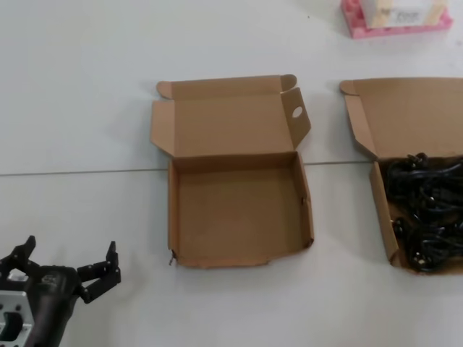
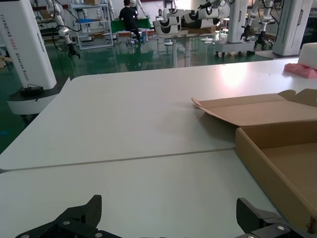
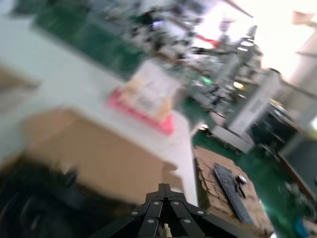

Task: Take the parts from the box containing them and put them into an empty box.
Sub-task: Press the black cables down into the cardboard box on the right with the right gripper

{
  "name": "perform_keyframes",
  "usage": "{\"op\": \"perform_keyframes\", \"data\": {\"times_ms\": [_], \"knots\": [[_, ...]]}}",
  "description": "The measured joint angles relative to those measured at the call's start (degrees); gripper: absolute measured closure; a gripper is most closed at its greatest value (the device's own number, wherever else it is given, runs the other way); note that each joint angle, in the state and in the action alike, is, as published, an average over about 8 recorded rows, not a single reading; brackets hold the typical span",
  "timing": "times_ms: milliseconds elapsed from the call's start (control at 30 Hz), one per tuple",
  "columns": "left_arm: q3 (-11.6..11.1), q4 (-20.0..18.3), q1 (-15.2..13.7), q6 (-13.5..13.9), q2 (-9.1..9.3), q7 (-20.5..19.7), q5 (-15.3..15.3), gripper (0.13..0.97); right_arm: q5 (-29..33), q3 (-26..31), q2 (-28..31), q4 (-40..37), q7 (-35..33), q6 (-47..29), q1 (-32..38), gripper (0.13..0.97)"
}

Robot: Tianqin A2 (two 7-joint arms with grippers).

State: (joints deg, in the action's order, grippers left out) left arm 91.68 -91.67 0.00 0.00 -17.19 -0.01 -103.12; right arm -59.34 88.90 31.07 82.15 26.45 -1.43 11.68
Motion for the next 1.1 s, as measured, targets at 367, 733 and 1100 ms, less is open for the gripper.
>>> {"op": "perform_keyframes", "data": {"times_ms": [367, 733, 1100], "knots": [[0.00, 0.00, 0.00, 0.00, 0.00, 0.00, 0.00, 0.132, -3.64, -4.27, -3.89, 0.66, 0.00, -1.16, 0.60, 0.943], [0.00, 0.00, 0.00, 0.00, 0.00, 0.00, 0.00, 0.132, -3.64, -4.27, -3.90, 0.66, 0.00, -1.16, 0.60, 0.884], [0.00, 0.00, 0.00, 0.00, 0.00, 0.00, 0.00, 0.132, -3.64, -4.27, -3.90, 0.66, 0.00, -1.16, 0.60, 0.725]]}}
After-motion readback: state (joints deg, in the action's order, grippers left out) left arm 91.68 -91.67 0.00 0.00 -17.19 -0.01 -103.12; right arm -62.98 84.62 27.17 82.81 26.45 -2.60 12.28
